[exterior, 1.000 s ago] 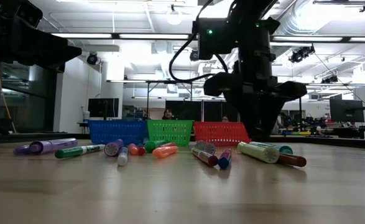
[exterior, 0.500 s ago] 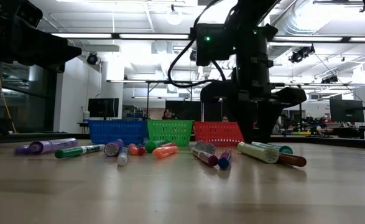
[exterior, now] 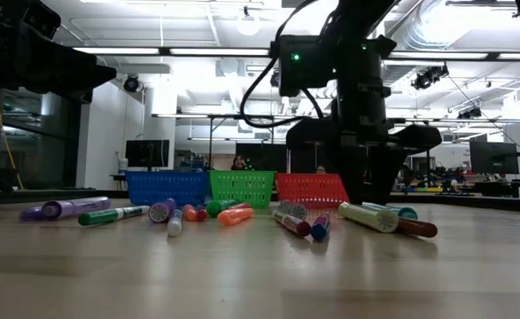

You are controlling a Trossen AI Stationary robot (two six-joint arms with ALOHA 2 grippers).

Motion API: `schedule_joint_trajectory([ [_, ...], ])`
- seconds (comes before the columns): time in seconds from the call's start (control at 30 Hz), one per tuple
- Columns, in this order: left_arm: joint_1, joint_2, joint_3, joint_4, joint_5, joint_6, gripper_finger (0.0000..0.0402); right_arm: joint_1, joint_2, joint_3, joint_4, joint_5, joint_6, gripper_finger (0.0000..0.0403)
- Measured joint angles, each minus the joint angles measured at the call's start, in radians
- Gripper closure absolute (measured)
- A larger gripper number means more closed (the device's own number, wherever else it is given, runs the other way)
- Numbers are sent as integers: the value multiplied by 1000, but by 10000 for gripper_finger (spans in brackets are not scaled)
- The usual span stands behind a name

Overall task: Pick & Place Markers
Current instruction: Put the light blue highlighter into the green bin

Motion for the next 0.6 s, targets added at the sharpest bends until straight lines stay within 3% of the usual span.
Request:
schedule_joint_trajectory([
  [0.37, 0, 0, 0, 0, 0, 0, 206, -2, -1, -81, 137, -54, 26, 269],
  [0.6, 0, 0, 0, 0, 0, 0, 206, -9, 2, -84, 125, -59, 14, 270],
])
